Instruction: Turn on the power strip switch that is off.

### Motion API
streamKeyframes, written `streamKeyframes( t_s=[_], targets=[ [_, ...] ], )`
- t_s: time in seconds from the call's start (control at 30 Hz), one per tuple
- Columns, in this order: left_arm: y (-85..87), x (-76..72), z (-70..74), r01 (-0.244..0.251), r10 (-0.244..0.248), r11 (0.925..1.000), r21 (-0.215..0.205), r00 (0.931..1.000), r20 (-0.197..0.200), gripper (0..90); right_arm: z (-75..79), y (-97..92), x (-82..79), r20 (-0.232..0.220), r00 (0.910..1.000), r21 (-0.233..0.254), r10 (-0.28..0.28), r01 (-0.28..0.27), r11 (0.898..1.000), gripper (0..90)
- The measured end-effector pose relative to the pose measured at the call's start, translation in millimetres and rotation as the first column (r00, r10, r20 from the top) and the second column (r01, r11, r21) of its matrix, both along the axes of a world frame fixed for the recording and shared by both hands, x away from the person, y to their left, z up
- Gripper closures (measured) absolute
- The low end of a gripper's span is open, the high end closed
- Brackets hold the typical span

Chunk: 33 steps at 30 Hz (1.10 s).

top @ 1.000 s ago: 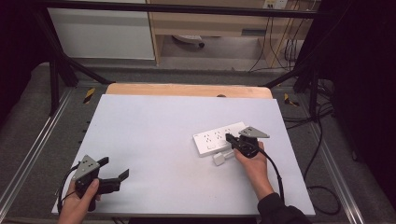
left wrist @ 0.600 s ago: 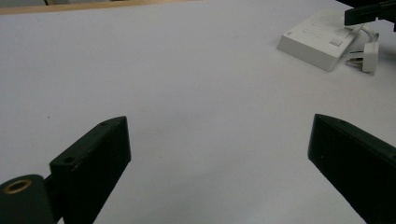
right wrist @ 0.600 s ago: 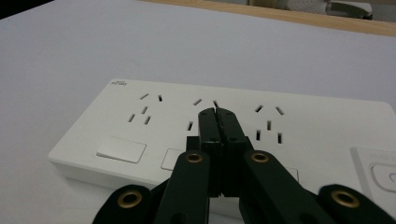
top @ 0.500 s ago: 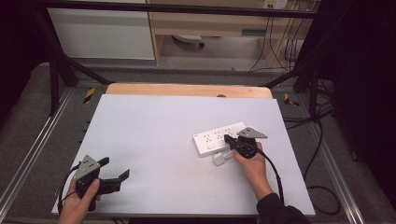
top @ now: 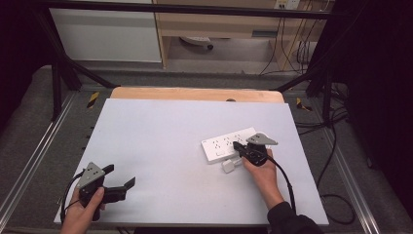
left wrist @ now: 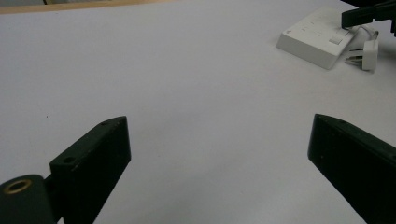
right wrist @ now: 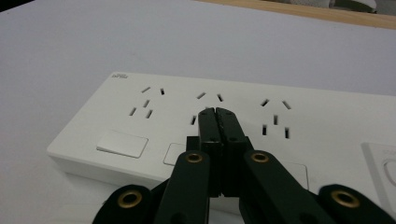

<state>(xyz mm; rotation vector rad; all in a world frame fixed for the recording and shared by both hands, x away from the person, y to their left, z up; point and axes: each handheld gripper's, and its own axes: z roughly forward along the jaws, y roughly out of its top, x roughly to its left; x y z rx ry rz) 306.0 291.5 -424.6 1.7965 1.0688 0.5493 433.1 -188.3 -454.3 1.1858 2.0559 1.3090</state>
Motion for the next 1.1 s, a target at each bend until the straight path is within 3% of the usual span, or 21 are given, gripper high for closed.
streamKeyframes(
  t_s=[1.1],
  targets=[
    [-0.4,0.0,-0.4,0.003,-0.003,1.0000,0.006,1.0000,-0.004,5.7,-1.7,-2.2,-2.4,0.005,0.9999,0.008,-0.012,0.011,1.000,90.0]
  ],
)
